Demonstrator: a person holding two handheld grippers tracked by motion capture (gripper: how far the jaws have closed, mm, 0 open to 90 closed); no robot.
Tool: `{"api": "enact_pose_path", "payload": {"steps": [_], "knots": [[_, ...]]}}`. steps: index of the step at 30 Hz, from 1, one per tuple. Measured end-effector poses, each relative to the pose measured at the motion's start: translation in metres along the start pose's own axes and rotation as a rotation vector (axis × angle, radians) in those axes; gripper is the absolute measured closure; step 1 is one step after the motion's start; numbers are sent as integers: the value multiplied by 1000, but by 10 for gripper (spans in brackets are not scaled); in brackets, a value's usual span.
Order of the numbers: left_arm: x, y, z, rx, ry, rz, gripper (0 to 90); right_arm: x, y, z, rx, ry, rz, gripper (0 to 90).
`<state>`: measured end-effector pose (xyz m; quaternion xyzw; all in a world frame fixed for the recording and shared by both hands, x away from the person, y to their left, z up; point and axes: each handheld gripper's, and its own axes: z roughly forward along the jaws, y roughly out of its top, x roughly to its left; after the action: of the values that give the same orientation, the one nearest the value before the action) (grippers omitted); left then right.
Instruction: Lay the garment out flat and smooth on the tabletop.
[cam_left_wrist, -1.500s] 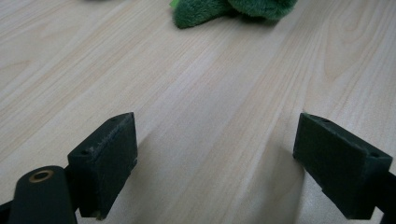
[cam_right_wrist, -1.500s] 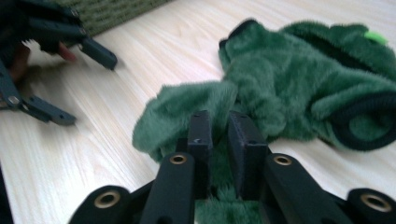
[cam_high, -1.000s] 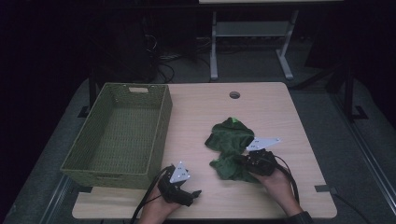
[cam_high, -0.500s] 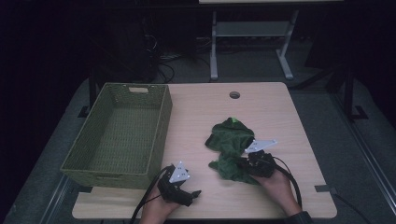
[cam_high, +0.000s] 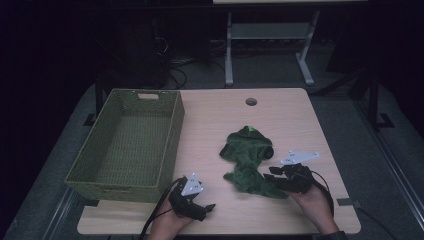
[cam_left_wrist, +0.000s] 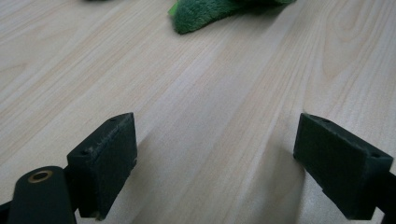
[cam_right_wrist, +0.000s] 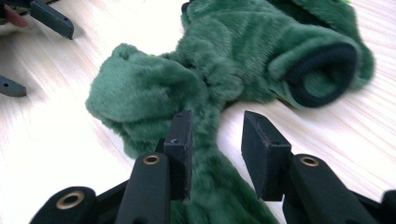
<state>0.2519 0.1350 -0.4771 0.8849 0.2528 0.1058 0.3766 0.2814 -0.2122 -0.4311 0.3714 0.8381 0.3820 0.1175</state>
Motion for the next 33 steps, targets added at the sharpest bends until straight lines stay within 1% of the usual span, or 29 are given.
{"api": "enact_pose_path", "payload": {"steps": [1, 2, 5, 8, 9, 11, 12, 14, 15, 16, 18, 19, 20, 21, 24, 26, 28, 29, 32, 33], "knots": [[0, 0, 0, -1, 0, -1, 126, -3, -4, -5, -4, -4, 4, 618], [0, 0, 0, 0, 0, 0, 126, -3, -4, -5, -4, -4, 4, 618], [0, 0, 0, 0, 0, -1, 126, -6, -12, -14, -9, -17, 11, 618], [0, 0, 0, 3, 0, 3, 126, -9, -20, -24, -21, -26, 34, 618], [0, 0, 0, 2, -1, 2, 126, -10, -24, -28, -21, -35, 32, 616], [0, 0, 0, 3, 0, 2, 126, -12, -30, -34, -23, -43, 42, 613], [0, 0, 0, 3, -1, 2, 126, -14, -36, -39, -22, -48, 50, 612], [0, 0, 0, 3, 0, 2, 126, -16, -43, -44, -21, -58, 54, 610], [0, 0, 0, 3, 0, 2, 126, -16, -43, -44, -21, -58, 54, 610], [0, 0, 0, 3, 0, 3, 126, -17, -46, -46, -21, -58, 62, 610], [0, 0, 0, 2, 0, 2, 126, -17, -53, -49, -18, -62, 67, 607], [0, 0, 0, 2, 0, 2, 127, -17, -59, -52, -8, -66, 65, 605], [0, 0, 0, 2, 0, 2, 126, -17, -59, -52, -8, -66, 65, 605], [0, 0, 0, 3, 0, 2, 127, -16, -65, -54, 2, -66, 75, 602], [0, 0, 0, 2, 0, 1, 127, -16, -70, -55, 6, -62, 78, 599], [0, 0, 0, 2, 0, 1, 127, -14, -76, -56, 15, -56, 89, 596], [0, 0, 0, 3, 0, 1, 127, -15, -77, -56, 17, -51, 80, 595], [0, 0, 0, 3, 0, 1, 127, -13, -79, -55, 27, -41, 84, 592], [0, 0, 0, 2, 1, 1, 127, -14, -79, -52, 29, -28, 81, 589], [0, 0, 0, 3, 1, 1, 127, -13, -79, -48, 36, -8, 84, 585]]}}
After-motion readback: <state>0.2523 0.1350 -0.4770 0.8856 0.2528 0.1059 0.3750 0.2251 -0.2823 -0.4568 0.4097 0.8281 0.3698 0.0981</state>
